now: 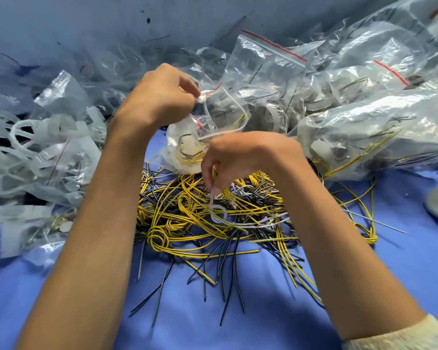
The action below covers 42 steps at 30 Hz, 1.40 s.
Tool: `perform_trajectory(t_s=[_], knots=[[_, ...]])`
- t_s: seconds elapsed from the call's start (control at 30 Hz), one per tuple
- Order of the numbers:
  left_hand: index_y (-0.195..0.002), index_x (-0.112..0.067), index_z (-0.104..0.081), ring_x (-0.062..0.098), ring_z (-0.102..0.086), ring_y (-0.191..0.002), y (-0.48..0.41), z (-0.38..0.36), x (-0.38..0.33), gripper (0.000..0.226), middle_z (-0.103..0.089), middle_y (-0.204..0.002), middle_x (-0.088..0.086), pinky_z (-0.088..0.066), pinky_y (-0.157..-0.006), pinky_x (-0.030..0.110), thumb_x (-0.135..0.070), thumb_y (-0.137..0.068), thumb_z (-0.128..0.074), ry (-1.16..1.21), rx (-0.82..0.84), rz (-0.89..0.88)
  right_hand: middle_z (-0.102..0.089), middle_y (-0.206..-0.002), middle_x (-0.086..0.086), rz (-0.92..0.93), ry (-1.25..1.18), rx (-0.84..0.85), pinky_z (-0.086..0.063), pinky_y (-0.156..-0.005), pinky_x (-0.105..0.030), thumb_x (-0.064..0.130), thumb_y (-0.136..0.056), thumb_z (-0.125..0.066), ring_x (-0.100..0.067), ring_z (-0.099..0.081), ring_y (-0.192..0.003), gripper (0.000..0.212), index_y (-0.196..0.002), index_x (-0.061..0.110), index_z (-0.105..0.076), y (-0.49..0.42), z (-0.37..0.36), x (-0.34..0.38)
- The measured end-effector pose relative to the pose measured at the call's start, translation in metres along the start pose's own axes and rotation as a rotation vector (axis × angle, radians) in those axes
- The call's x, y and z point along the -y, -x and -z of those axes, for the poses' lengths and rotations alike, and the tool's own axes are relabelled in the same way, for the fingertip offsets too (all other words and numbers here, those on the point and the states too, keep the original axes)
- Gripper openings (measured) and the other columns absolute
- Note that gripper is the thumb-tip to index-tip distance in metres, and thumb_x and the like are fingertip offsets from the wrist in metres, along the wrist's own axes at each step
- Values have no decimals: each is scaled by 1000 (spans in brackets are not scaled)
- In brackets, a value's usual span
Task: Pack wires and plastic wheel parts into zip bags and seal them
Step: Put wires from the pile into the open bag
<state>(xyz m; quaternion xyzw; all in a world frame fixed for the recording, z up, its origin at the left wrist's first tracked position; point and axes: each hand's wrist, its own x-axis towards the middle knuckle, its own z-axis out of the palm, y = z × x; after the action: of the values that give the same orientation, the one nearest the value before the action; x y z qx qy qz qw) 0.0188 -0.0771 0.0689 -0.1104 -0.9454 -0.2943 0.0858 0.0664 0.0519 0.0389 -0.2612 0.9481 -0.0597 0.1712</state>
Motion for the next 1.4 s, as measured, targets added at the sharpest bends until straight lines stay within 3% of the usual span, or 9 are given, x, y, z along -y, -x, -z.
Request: perform_trajectory(t_s=[0.13,0.3,0.43,0.6,0.77,0.9,1.03,1.23,1.4], knots=[[-96,-31,-69,21,-60,-76,-1,3,4,33,-62,-86,4,-35,-51,15,-8,-83,-48,18,-13,-13,-52,-57,16,-23,-23,-101,-32,-48,-15,26,-77,-75,6,-46,-49,9,-84,30,-71,14,13,-9],[-110,-35,-65,16,-54,-73,2,3,1,34,-58,-87,6,-41,-68,24,-12,-89,-51,7,73,-158,-50,-71,14,19,-84,-234,-37,-59,-23,31,-83,-69,-1,-45,-63,12,-81,40,-61,32,27,-19],[-85,-36,-65,-7,-48,-61,7,4,-5,35,-52,-80,-12,-32,-54,3,-4,-87,-51,50,153,-286,-57,-81,13,23,-281,-382,-40,-66,-25,24,-85,-67,2,-51,-70,20,-74,39,-59,48,36,-32],[-76,-30,-66,24,-48,-76,13,0,-16,18,-55,-89,19,-40,-65,28,-18,-86,-57,121,337,-317,-63,-82,2,-57,-392,-560,-43,-69,-27,16,-89,-64,-13,-56,-79,5,-87,20,-66,49,34,-47],[-73,-26,-71,5,-45,-65,14,-3,-16,24,-54,-75,5,-40,-64,27,-39,-88,-57,196,390,-292,-57,-74,14,-159,-376,-662,-36,-51,-6,15,-90,-61,3,-51,-65,8,-87,23,-62,44,33,-55],[-80,-9,-72,17,-46,-70,17,-3,-16,27,-57,-93,29,-35,-67,29,-32,-89,-61,132,349,-328,-68,-73,0,-179,-474,-747,-40,-49,-11,13,-92,-58,-5,-65,-63,7,-86,15,-61,41,31,-55],[-69,-17,-68,19,-43,-68,15,-5,-18,19,-54,-83,24,-30,-61,27,-25,-87,-64,109,271,-275,-72,-76,-3,-208,-457,-682,-53,-61,-23,14,-94,-54,-9,-70,-64,13,-88,10,-65,40,33,-49],[-67,-3,-60,8,-25,-42,7,-14,-19,24,-34,-43,-6,-19,-39,23,-22,-82,-58,123,96,-44,-72,-84,-1,-217,-208,-436,-55,-74,-38,65,-87,-42,-22,-67,-78,61,-88,11,-71,40,34,-33],[-56,-15,-68,15,-34,-46,5,-19,-23,27,-42,-36,-4,-26,-48,28,-27,-78,-57,136,6,69,-45,-59,11,-181,-113,-290,-27,-48,-27,79,-76,-38,-6,-42,-51,56,-64,24,-42,39,29,-16]])
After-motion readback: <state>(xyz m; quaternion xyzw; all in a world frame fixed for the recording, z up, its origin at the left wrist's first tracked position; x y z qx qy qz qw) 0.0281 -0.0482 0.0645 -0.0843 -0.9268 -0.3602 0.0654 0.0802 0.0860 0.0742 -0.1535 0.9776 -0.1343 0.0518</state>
